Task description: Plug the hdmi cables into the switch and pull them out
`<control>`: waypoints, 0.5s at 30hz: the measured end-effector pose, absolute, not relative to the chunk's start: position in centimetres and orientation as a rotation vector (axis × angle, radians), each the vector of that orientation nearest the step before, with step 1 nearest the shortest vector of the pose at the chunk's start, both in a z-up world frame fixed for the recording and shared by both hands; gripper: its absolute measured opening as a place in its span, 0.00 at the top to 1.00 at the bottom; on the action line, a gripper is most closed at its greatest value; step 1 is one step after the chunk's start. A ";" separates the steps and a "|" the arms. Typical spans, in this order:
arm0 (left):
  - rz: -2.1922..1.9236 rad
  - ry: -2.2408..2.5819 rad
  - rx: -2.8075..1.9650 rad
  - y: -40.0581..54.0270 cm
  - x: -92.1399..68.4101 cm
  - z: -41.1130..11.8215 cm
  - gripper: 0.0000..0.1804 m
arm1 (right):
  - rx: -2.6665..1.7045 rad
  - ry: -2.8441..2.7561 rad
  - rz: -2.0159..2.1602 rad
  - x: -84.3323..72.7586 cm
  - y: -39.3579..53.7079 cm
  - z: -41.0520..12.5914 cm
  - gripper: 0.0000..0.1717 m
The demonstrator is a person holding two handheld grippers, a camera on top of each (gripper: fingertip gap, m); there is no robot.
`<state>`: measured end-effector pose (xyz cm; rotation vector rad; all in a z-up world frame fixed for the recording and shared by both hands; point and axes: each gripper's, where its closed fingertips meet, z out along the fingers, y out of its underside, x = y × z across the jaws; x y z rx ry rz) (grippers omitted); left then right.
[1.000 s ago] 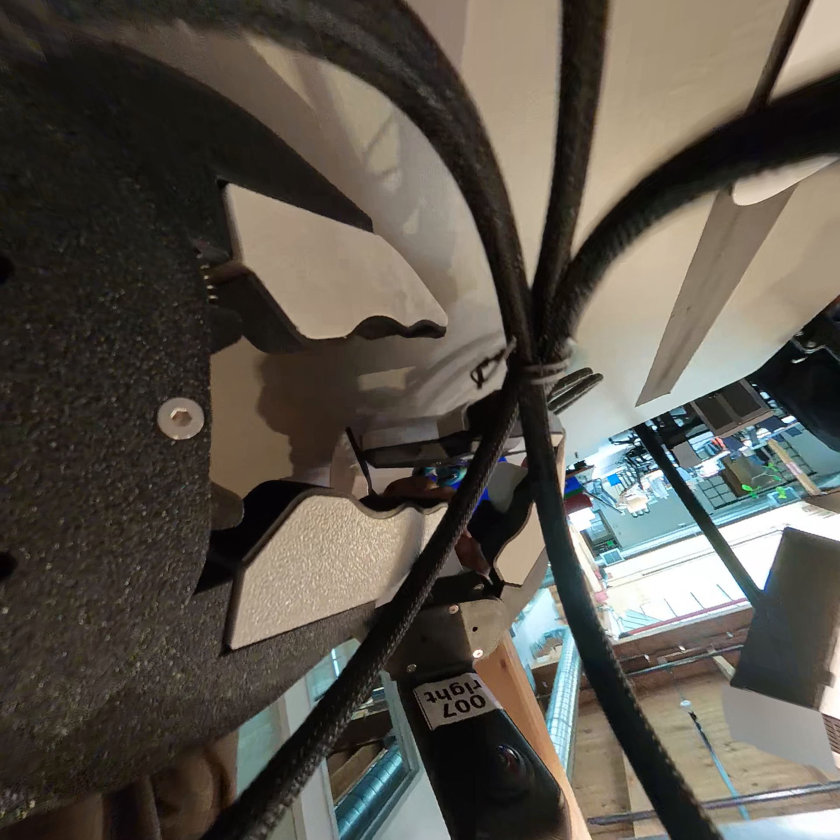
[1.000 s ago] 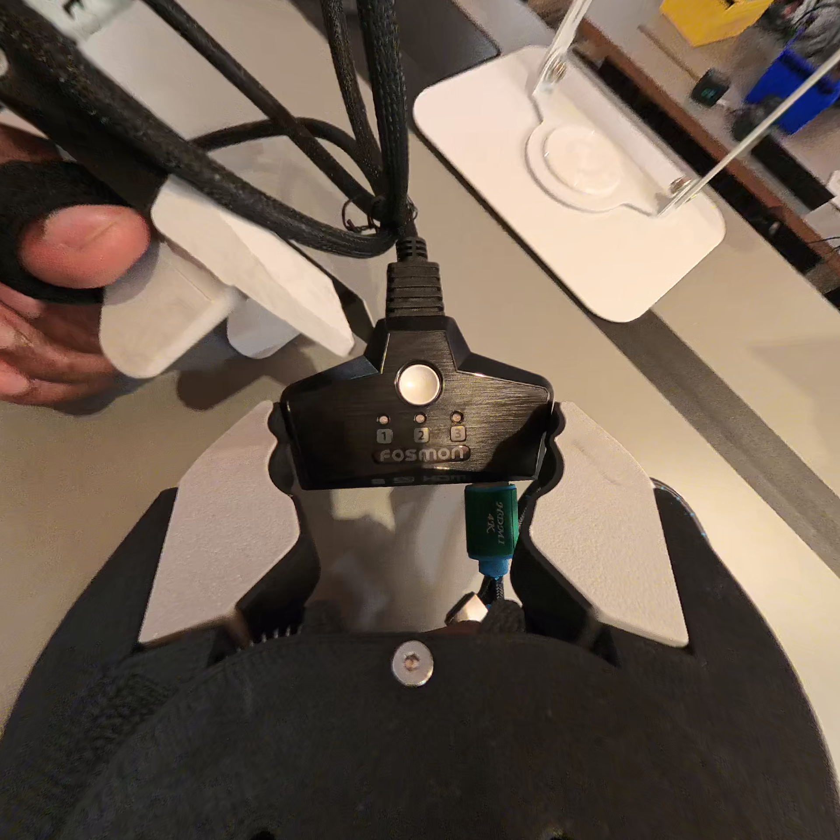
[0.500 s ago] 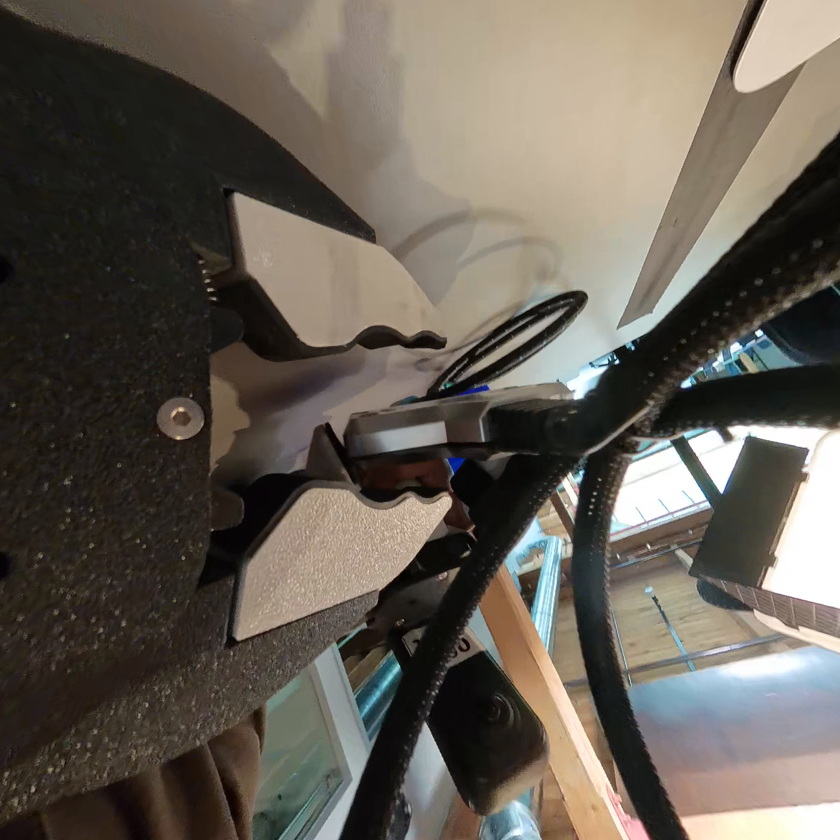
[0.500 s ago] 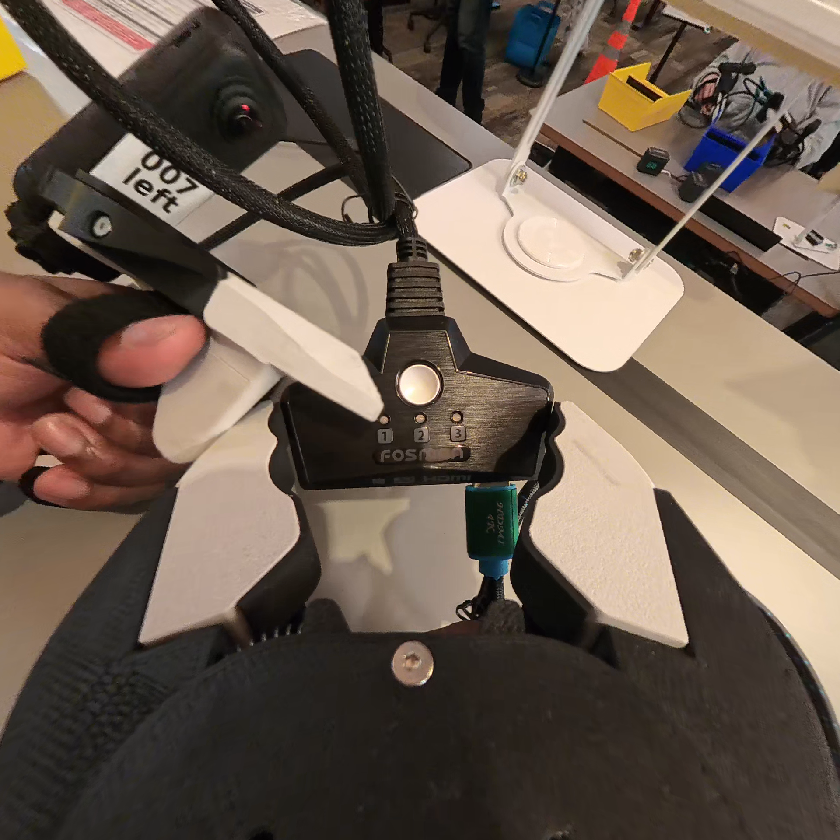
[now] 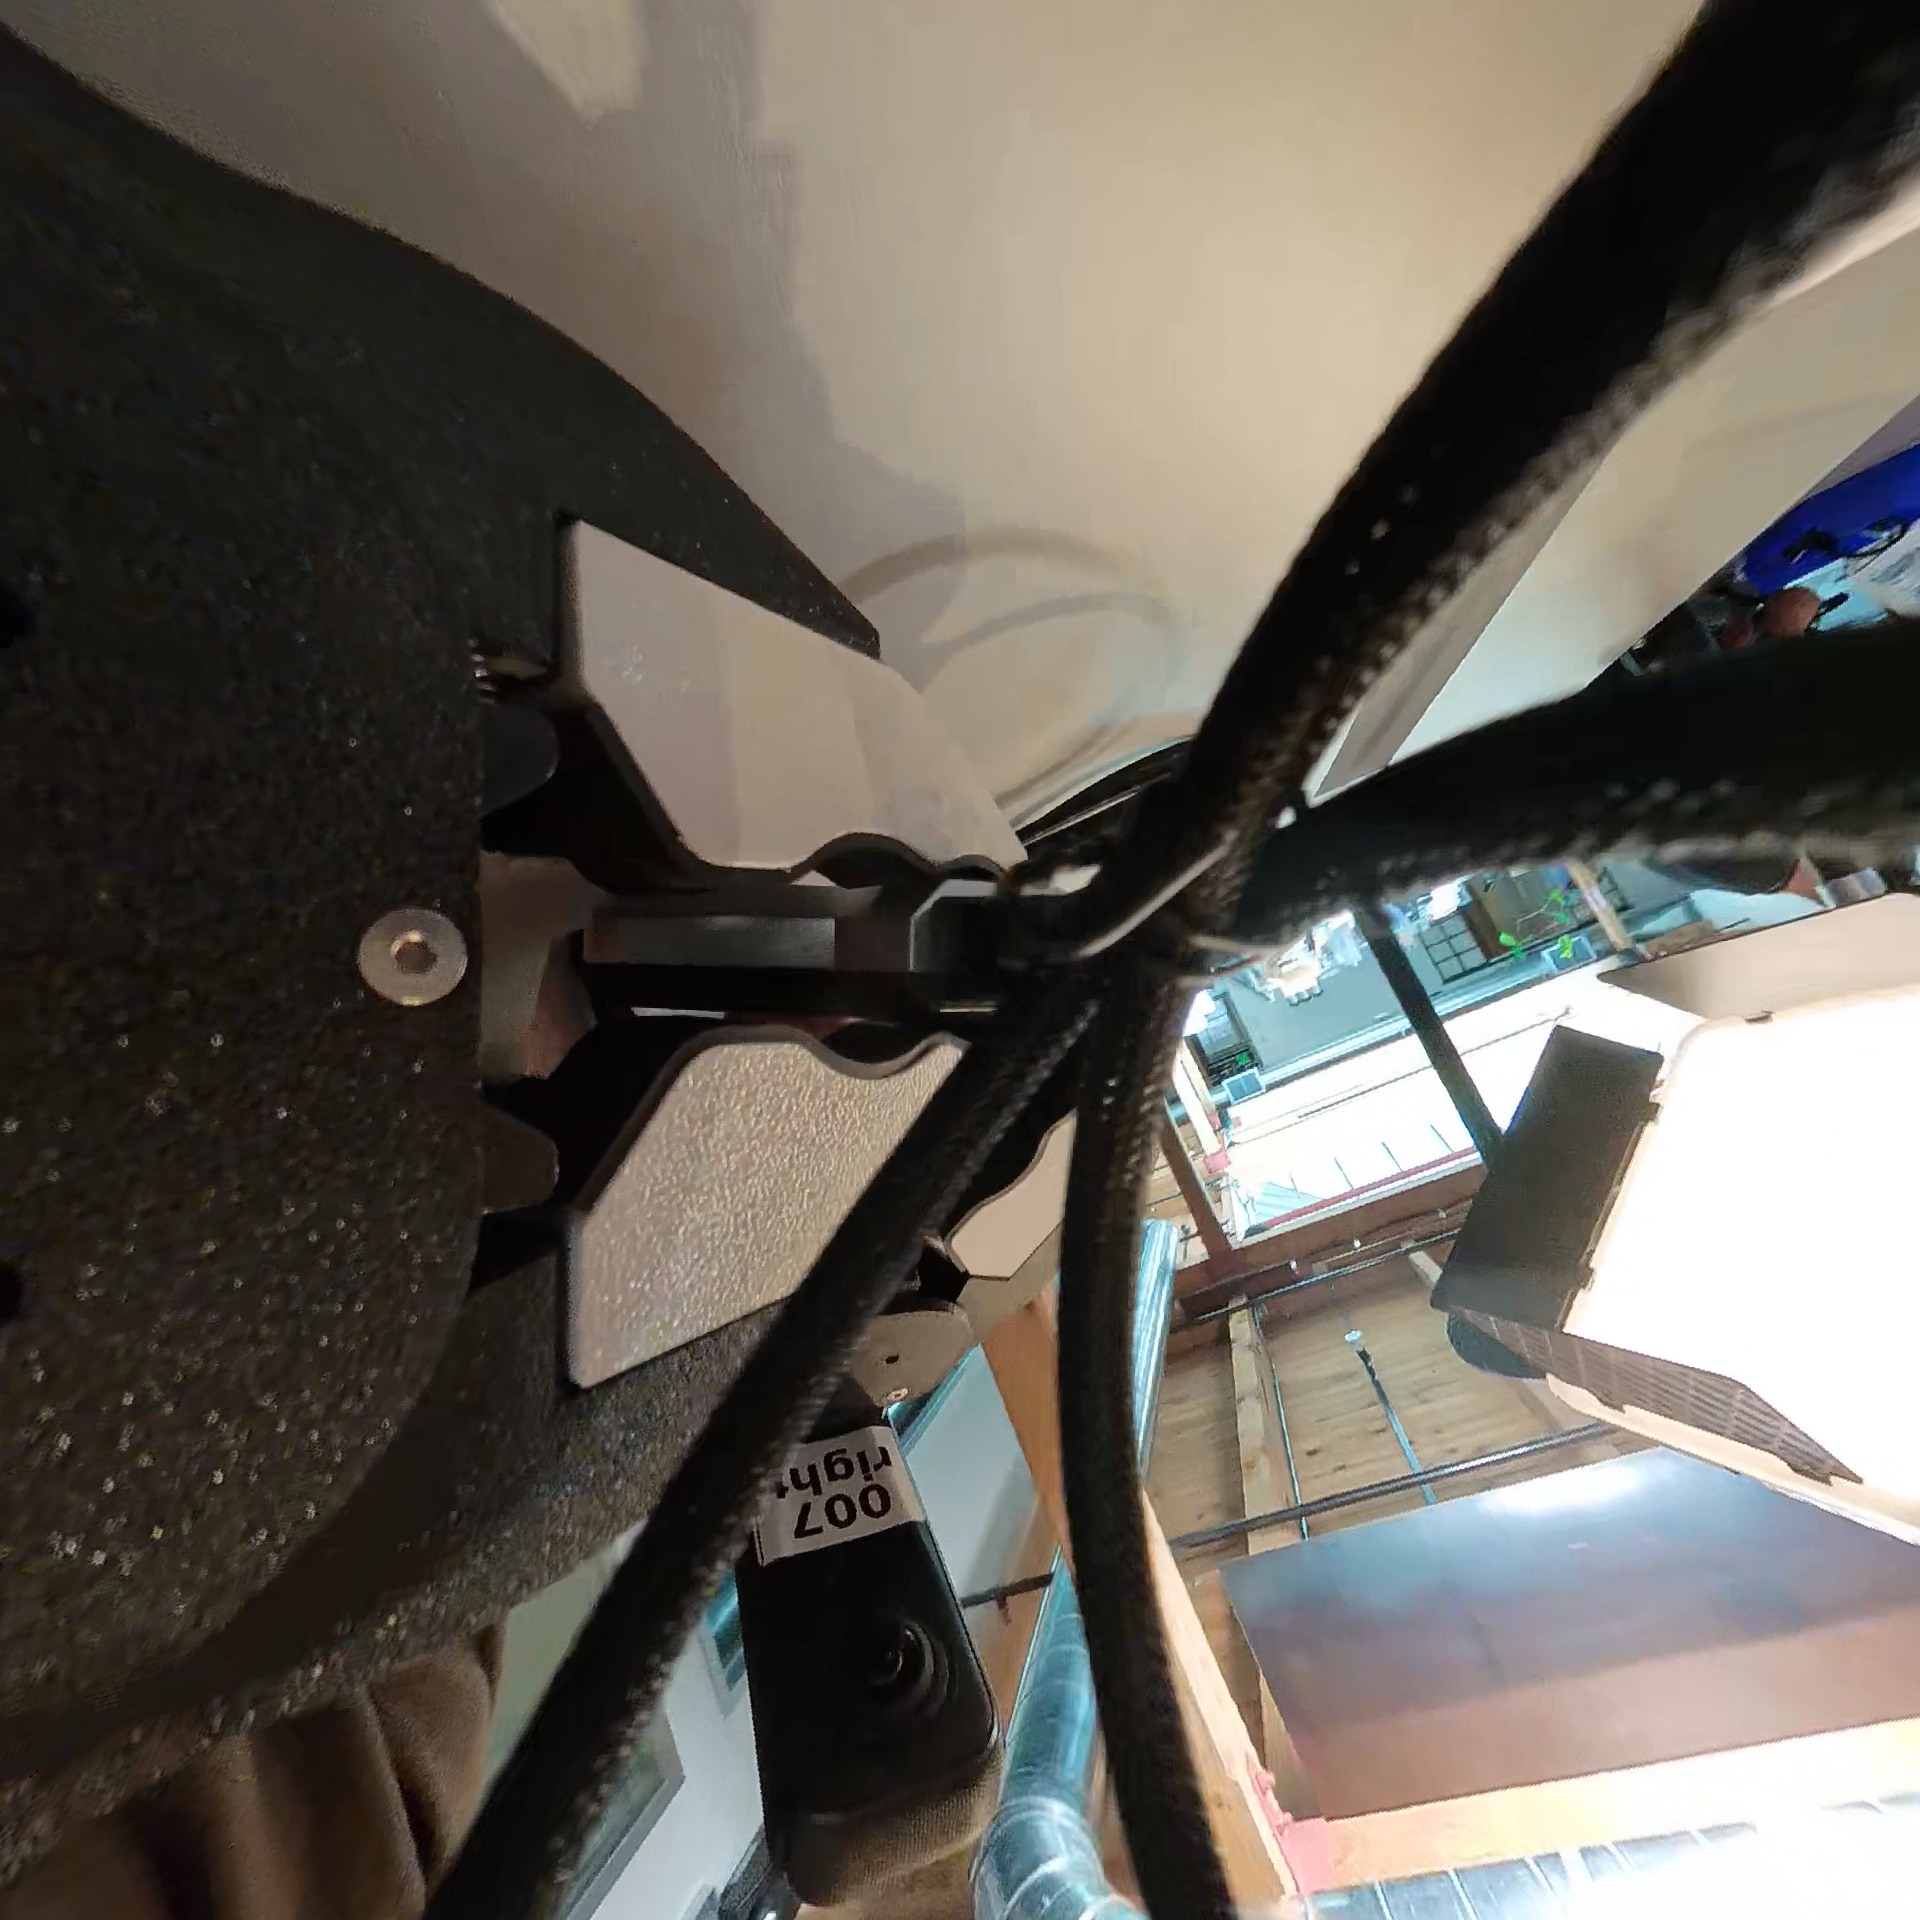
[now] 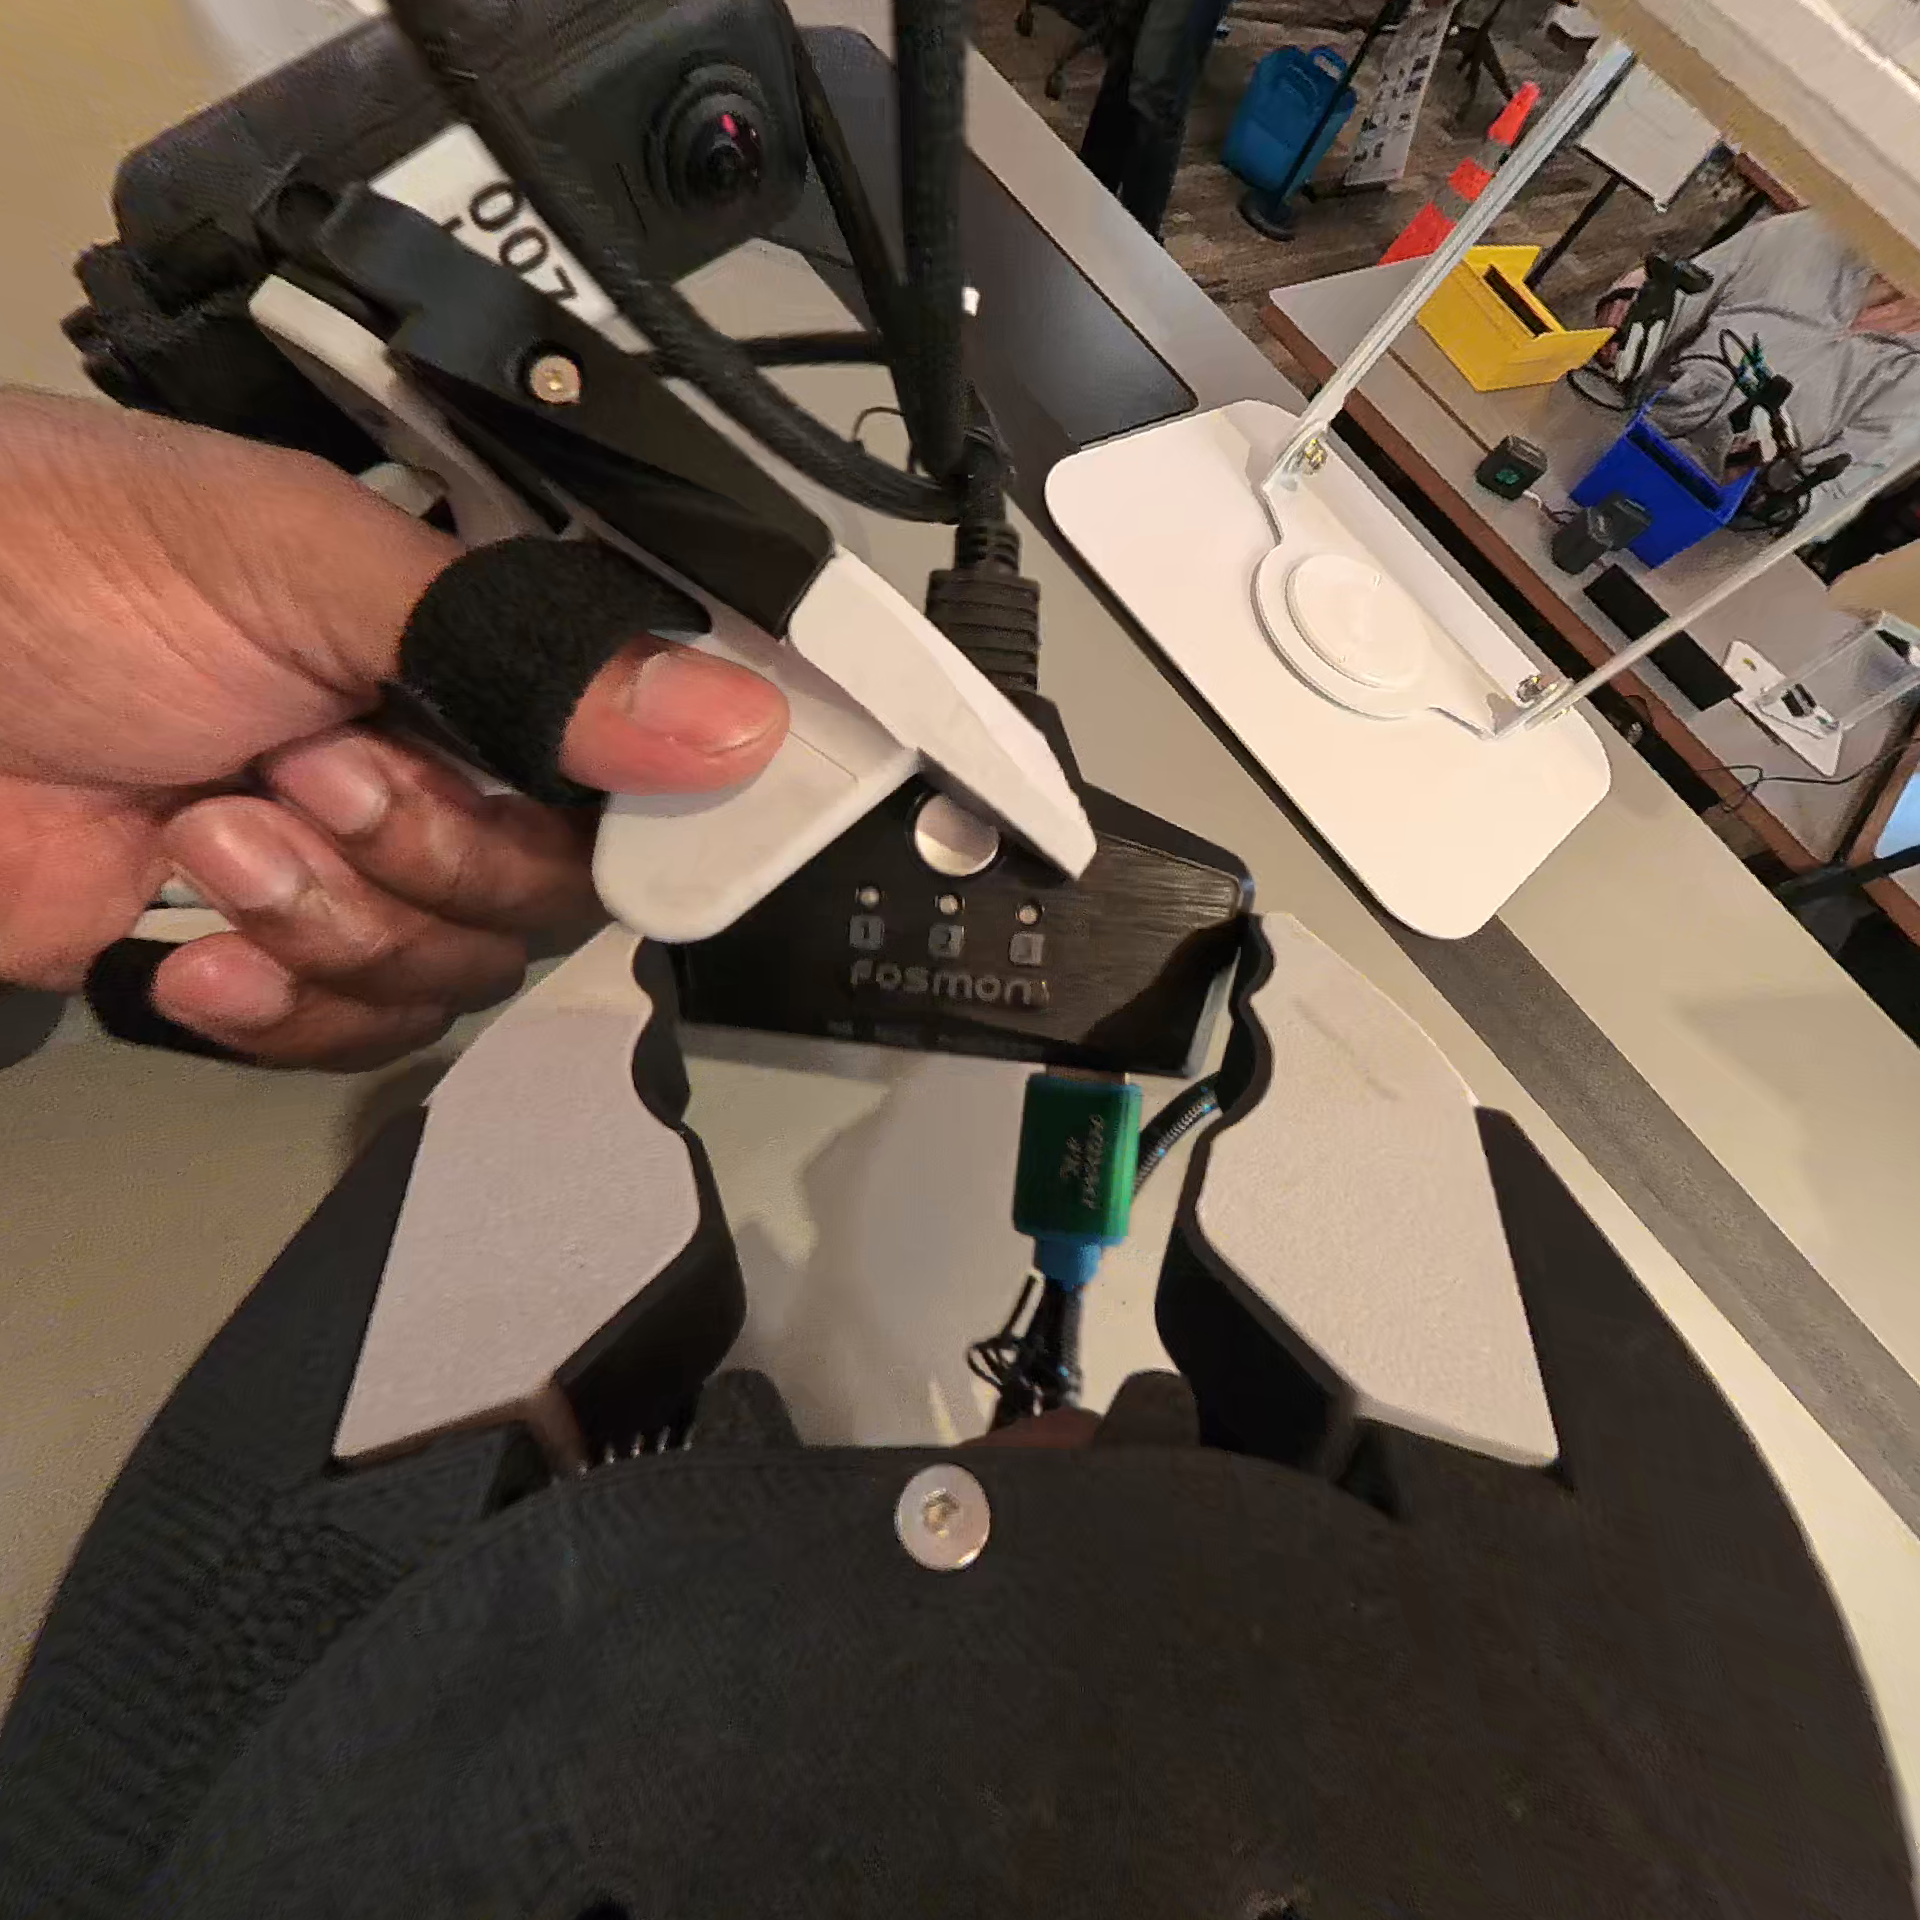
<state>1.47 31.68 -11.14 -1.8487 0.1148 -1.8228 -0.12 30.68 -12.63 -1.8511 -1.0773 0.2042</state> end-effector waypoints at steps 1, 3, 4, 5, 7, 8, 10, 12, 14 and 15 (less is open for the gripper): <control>-1.803 0.088 -1.849 32.0 1.1 -11.2 0.87 | -1.840 -1.083 0.221 -0.2 30.5 -12.3 0.44; -1.758 0.018 -1.850 32.9 0.1 -11.5 0.88 | -1.796 -1.058 0.287 -0.2 30.1 -10.7 0.48; -1.740 0.004 -1.840 33.1 -0.3 -11.4 0.88 | -1.786 -1.043 0.317 0.0 30.0 -9.9 0.48; -1.716 -0.006 -1.835 33.4 -0.8 -11.4 0.88 | -1.782 -1.033 0.321 0.5 30.0 -9.1 0.48; -1.666 -0.051 -1.831 34.0 -1.7 -11.5 0.88 | -1.779 -1.009 0.253 2.5 30.4 -8.1 0.48; -1.652 -0.087 -1.821 34.3 -2.3 -11.5 0.88 | -1.785 -0.984 0.210 3.9 30.8 -7.7 0.49; -1.640 -0.149 -1.795 34.9 -3.1 -11.5 0.88 | -1.821 -0.888 0.130 7.5 31.2 -7.6 0.51; -1.618 -0.182 -1.770 35.3 -3.8 -11.3 0.88 | -1.855 -0.763 0.033 11.8 30.7 -8.7 0.57; -1.602 -0.199 -1.744 35.5 -4.2 -11.1 0.89 | -1.911 -0.673 -0.103 15.9 30.3 -10.2 0.59; -1.602 -0.205 -1.734 35.6 -4.2 -11.0 0.88 | -1.953 -0.660 -0.138 17.2 29.9 -11.2 0.59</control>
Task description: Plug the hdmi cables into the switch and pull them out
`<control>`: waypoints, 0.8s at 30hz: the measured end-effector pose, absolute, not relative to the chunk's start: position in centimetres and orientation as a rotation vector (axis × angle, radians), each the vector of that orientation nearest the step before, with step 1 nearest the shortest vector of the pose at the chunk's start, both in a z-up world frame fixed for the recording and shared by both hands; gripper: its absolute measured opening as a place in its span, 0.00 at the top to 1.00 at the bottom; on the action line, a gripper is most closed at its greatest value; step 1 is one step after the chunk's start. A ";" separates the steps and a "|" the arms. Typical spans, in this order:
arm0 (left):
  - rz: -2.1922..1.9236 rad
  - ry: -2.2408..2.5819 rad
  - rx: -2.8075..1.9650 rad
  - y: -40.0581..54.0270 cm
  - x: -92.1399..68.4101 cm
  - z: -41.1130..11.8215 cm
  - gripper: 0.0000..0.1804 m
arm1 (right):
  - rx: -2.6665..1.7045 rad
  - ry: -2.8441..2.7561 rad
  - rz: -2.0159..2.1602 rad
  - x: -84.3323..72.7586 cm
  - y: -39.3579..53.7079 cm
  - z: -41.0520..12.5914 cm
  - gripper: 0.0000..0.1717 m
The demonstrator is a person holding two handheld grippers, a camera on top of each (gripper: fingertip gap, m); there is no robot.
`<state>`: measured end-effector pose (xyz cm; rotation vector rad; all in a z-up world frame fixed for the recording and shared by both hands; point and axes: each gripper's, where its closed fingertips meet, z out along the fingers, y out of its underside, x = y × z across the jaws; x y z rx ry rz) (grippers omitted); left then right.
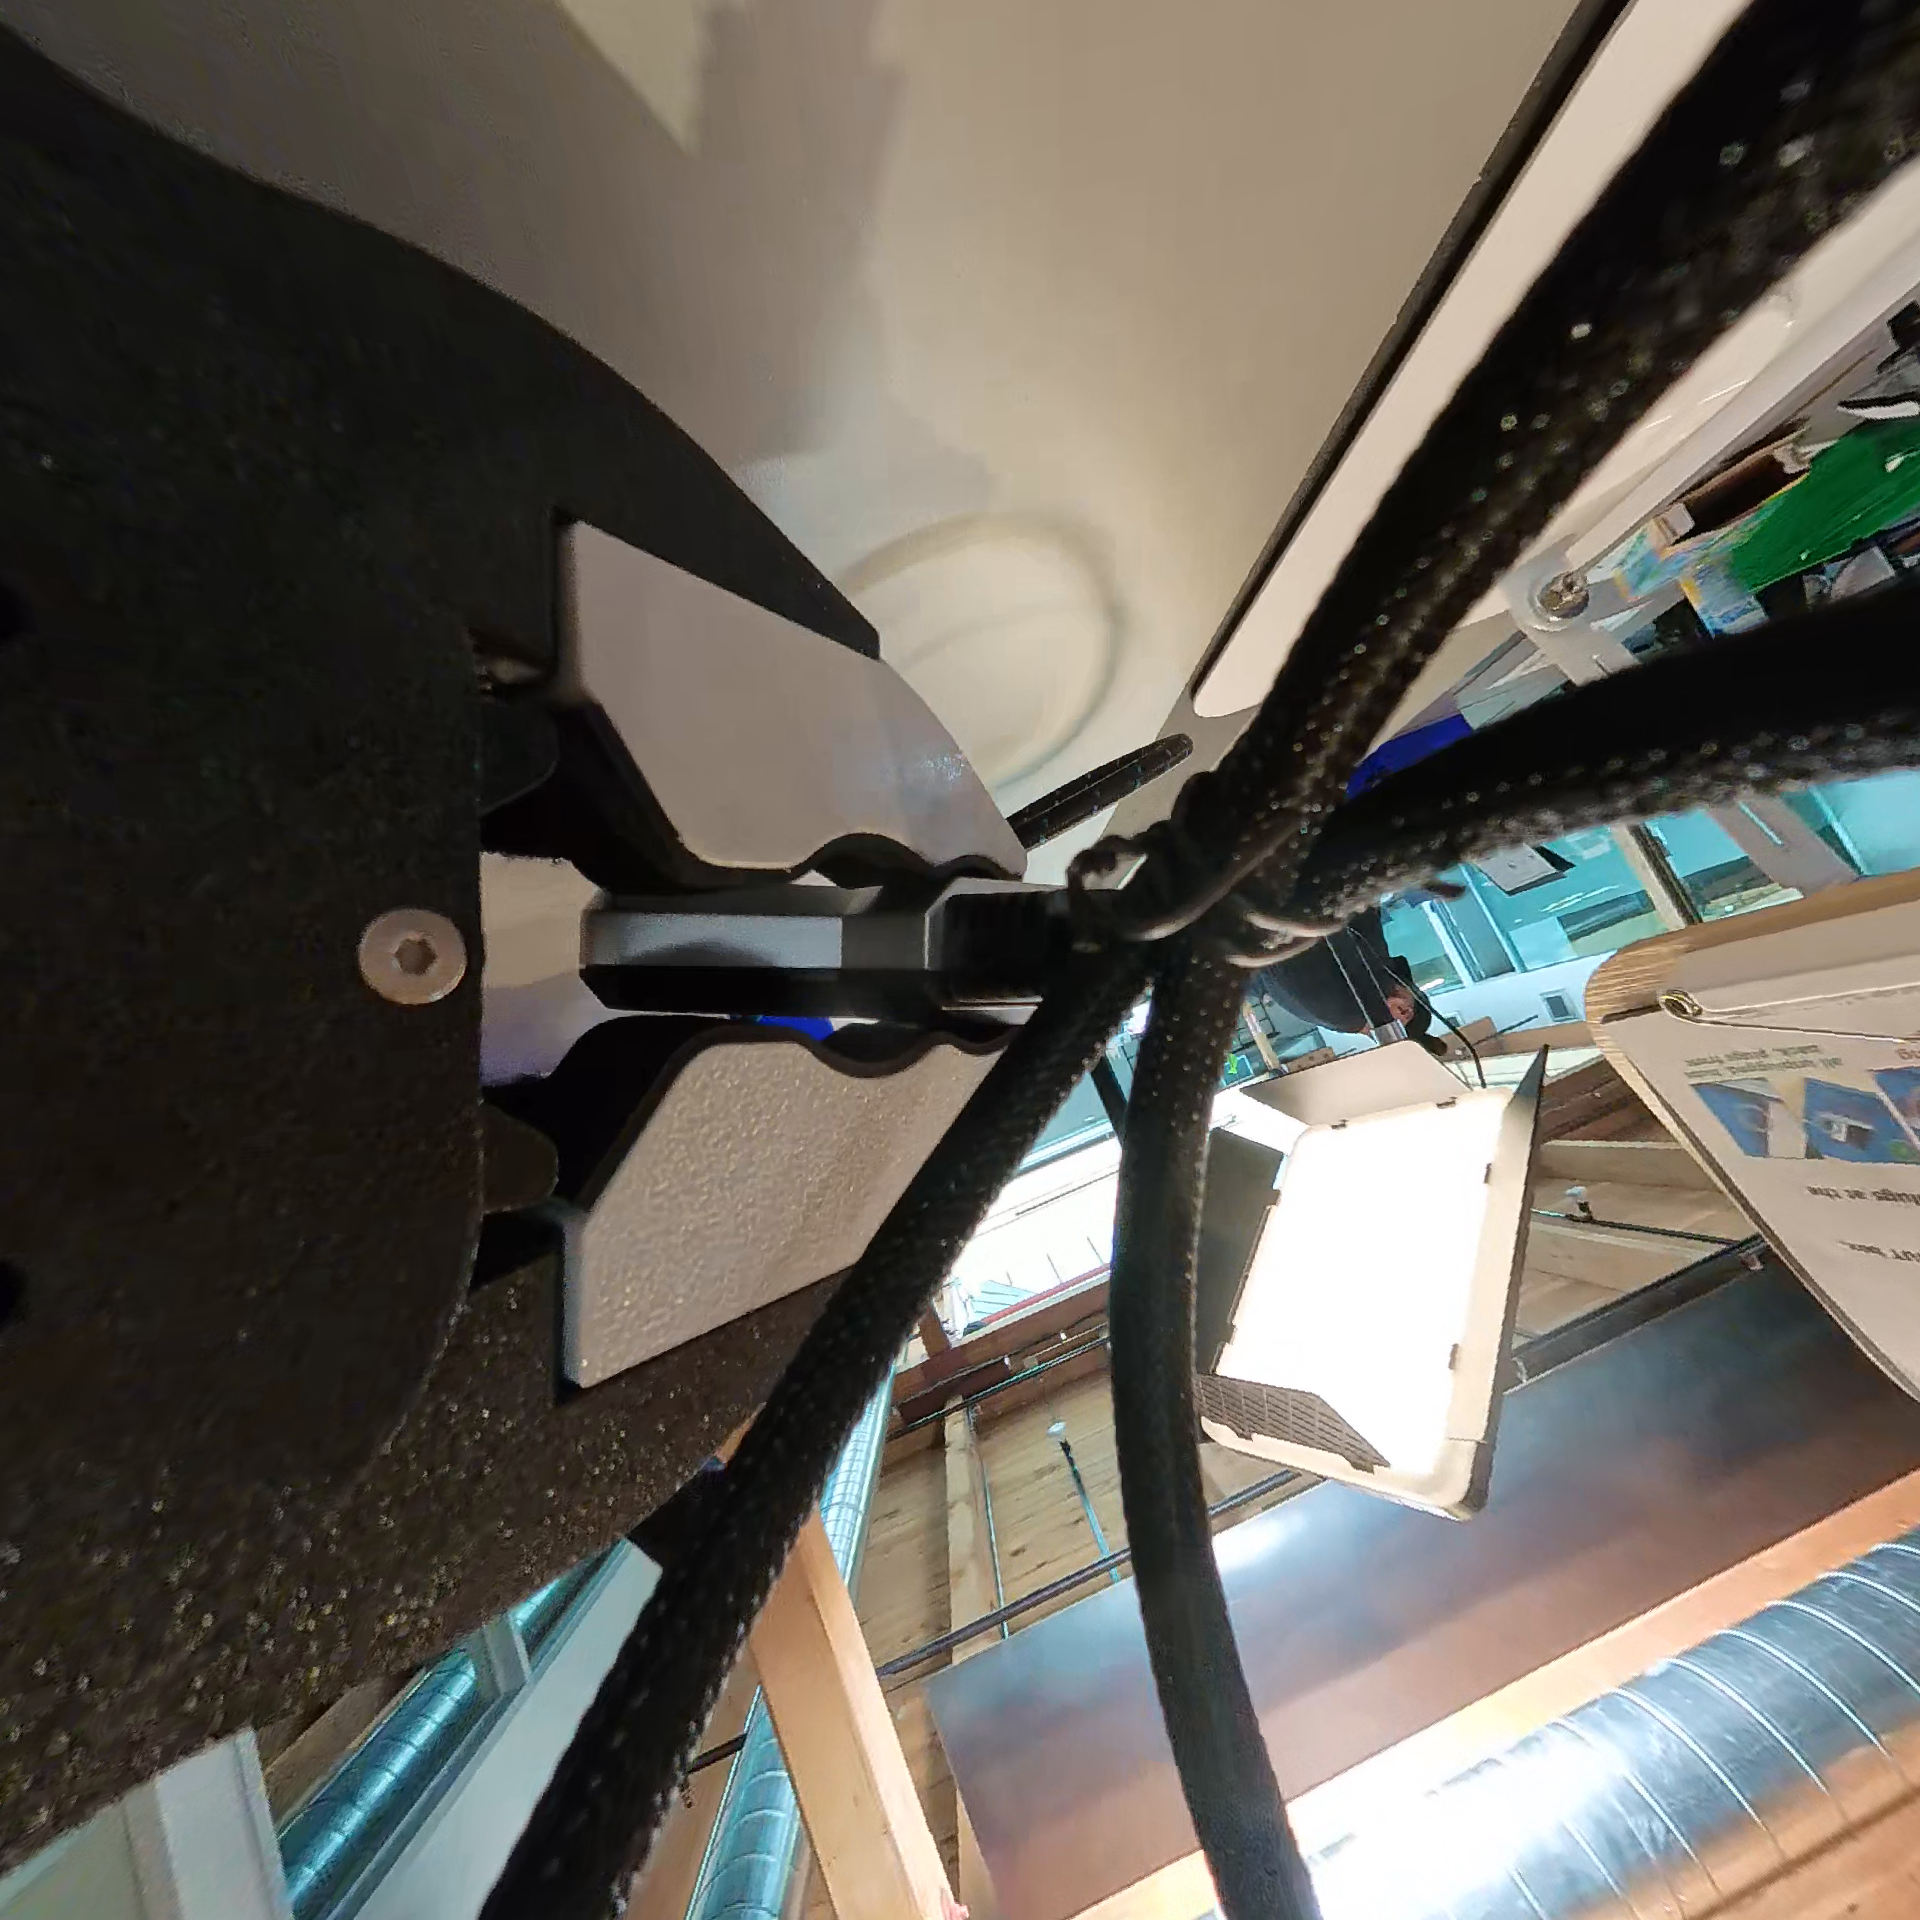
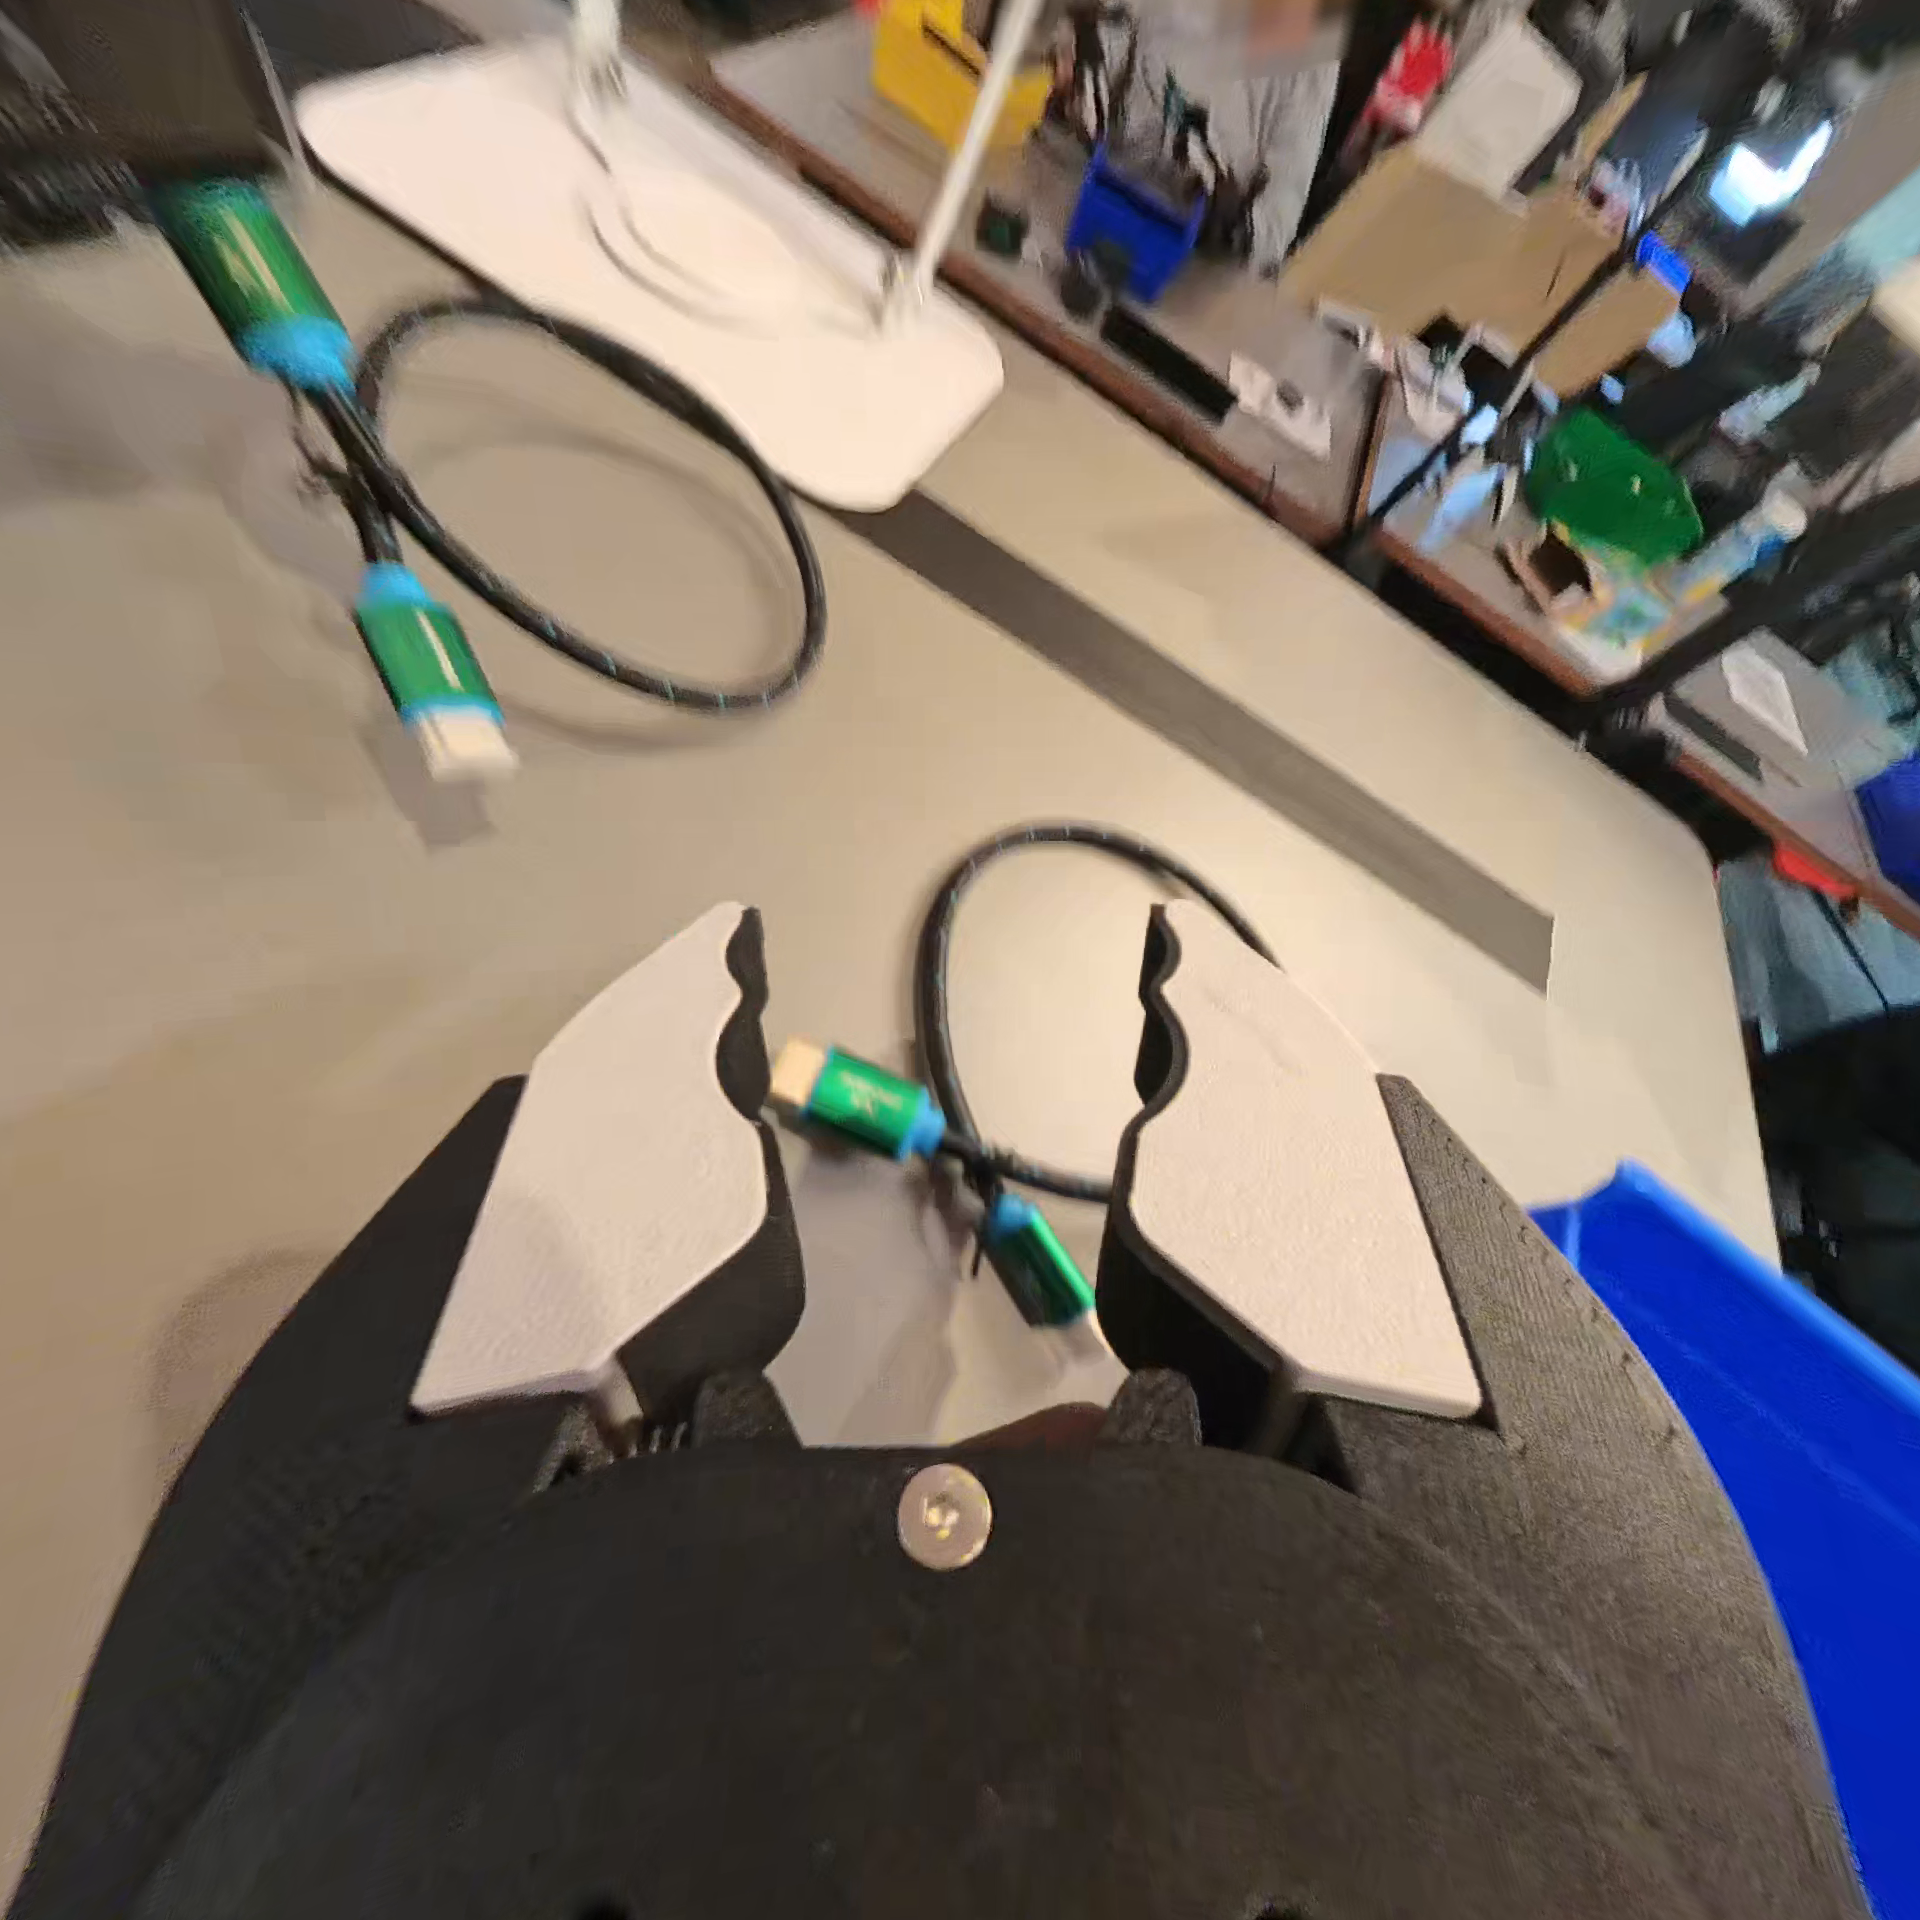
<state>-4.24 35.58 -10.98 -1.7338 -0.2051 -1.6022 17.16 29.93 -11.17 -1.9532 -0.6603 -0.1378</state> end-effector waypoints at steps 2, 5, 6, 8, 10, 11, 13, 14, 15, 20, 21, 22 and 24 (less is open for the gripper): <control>-1.603 -0.202 -1.730 35.7 -4.0 -11.0 0.88 | -2.020 -0.642 -0.146 18.4 29.5 -12.6 0.60; -1.587 -0.187 -1.753 35.6 -3.6 -11.3 0.88 | -2.116 -0.674 -0.126 18.7 28.9 -14.2 0.60; -1.580 -0.177 -1.757 35.6 -3.4 -11.3 0.88 | -2.142 -0.689 -0.128 18.8 28.7 -14.6 0.60; -1.572 -0.163 -1.762 35.5 -3.0 -11.3 0.88 | -2.194 -0.707 -0.117 18.8 28.5 -15.6 0.60; -1.569 -0.159 -1.762 35.5 -2.8 -11.3 0.88 | -2.236 -0.715 -0.117 18.9 28.4 -16.7 0.60; -1.568 -0.161 -1.760 35.4 -2.7 -11.3 0.88 | -2.253 -0.722 -0.121 19.0 28.4 -17.3 0.60; -1.570 -0.161 -1.759 35.4 -2.5 -11.3 0.88 | -2.287 -0.730 -0.115 19.0 28.4 -18.2 0.62; -1.573 -0.161 -1.758 35.4 -2.4 -11.3 0.88 | -2.295 -0.729 -0.083 18.7 28.3 -18.4 0.65; -1.576 -0.162 -1.756 35.3 -2.3 -11.2 0.88 | -2.300 -0.738 -0.052 18.2 28.2 -18.6 0.69; -1.594 -0.171 -1.748 35.3 -2.1 -11.2 0.88 | -2.275 -0.870 0.021 14.8 27.0 -18.7 0.72; -1.597 -0.172 -1.747 35.3 -2.1 -11.2 0.88 | -2.253 -0.905 0.059 13.8 26.7 -18.6 0.72; -1.601 -0.175 -1.745 35.2 -2.2 -11.2 0.88 | -2.222 -0.938 0.071 13.2 26.6 -18.3 0.72; -1.607 -0.178 -1.742 35.3 -2.2 -11.2 0.88 | -2.167 -0.964 0.044 13.1 26.7 -17.5 0.71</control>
